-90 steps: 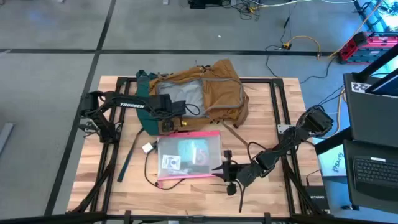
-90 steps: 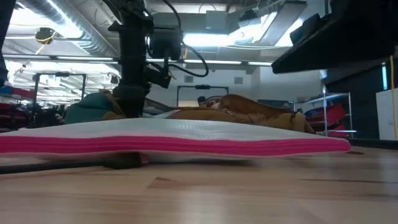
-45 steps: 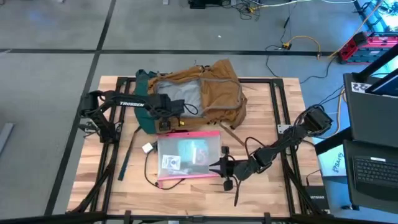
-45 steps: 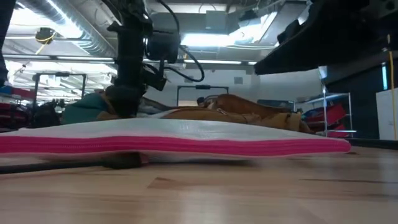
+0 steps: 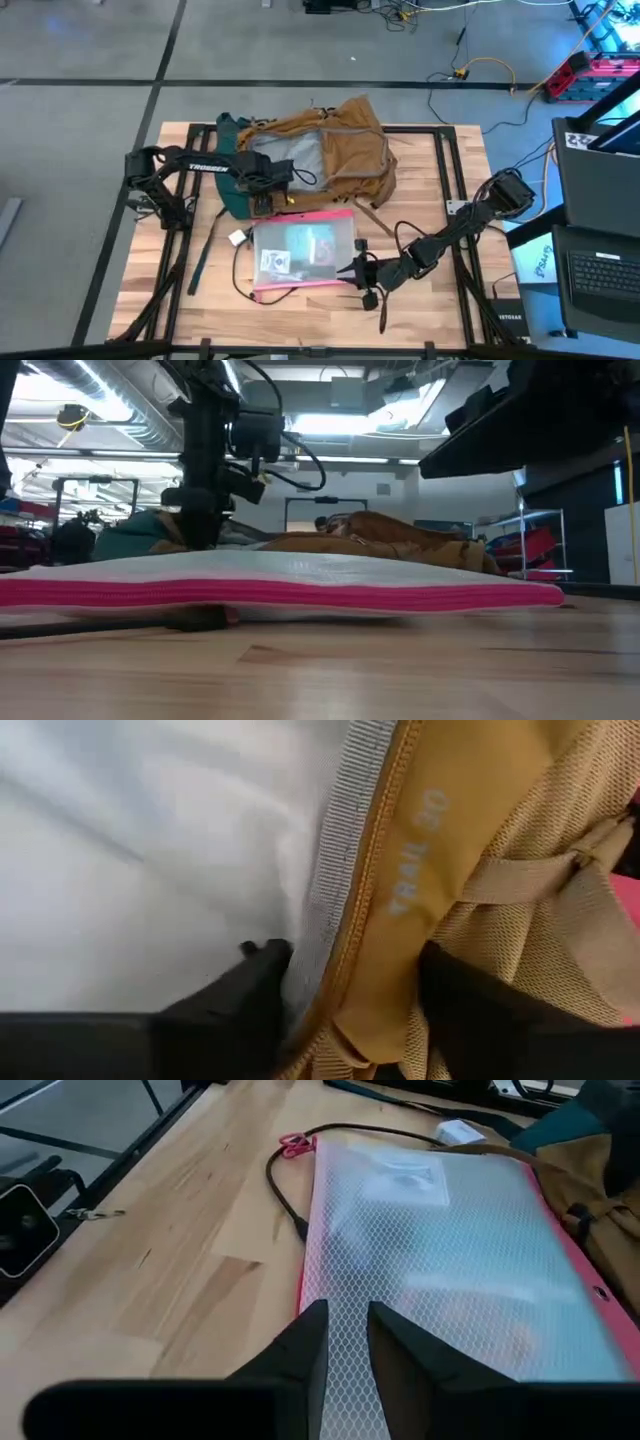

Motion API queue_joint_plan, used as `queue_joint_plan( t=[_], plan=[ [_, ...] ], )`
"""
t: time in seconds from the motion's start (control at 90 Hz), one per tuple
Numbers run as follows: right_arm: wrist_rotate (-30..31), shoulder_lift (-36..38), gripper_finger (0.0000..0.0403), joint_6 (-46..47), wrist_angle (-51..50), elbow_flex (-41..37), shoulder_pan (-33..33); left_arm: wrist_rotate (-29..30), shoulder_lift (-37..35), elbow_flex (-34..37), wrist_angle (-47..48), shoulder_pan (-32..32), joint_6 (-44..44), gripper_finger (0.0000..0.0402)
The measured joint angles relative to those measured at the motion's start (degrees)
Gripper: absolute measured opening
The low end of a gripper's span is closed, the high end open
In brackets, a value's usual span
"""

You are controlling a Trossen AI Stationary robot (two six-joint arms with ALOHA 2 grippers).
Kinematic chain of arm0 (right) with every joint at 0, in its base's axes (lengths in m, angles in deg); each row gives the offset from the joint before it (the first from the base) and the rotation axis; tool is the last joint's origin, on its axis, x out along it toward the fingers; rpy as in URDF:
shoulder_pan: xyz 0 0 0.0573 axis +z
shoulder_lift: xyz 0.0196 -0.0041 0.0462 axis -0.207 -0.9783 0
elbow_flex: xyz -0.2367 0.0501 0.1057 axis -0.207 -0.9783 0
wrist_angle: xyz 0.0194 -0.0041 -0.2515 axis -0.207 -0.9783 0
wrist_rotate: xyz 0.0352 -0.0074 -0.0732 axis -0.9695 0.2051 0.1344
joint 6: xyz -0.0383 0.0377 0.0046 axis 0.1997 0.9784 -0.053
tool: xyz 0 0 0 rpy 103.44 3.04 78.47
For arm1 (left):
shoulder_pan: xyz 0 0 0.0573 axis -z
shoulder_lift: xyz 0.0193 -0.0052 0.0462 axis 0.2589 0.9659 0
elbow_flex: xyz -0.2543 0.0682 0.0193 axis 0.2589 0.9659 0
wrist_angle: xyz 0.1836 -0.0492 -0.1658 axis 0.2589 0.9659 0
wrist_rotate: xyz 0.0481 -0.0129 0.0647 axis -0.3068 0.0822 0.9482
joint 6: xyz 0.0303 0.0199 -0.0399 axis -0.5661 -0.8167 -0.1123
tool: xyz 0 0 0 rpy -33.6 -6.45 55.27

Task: Unpack backpack
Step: Put the pink zipper pouch into the brown backpack

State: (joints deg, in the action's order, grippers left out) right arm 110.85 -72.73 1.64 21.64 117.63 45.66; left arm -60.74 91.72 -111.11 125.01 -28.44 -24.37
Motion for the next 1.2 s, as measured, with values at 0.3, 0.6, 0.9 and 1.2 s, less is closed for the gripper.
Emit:
queue_joint_plan(
  t=[0.3, 0.6, 0.9, 1.2],
  plan=[
    [-2.3, -0.6, 0.006, -0.1, 1.1, 1.2, 0.0, -4.6, 0.3, 1.0, 0.8, 4.9, 0.7, 0.002],
    [-5.5, -12.3, 0.006, -7.1, -10.8, 16.7, 0.1, -4.2, 0.2, 1.1, 0.4, 7.3, 2.0, 0.0044],
    [1.6, -17.0, 0.0061, -6.7, -33.4, 30.2, 0.0, -3.8, 0.2, 1.1, 0.4, 7.3, 2.4, 0.0033],
    [-1.3, -17.2, 0.0079, -2.1, -35.5, 33.0, -0.4, -3.5, 0.2, 1.1, 0.3, 7.3, 2.4, 0.0032]
  ],
)
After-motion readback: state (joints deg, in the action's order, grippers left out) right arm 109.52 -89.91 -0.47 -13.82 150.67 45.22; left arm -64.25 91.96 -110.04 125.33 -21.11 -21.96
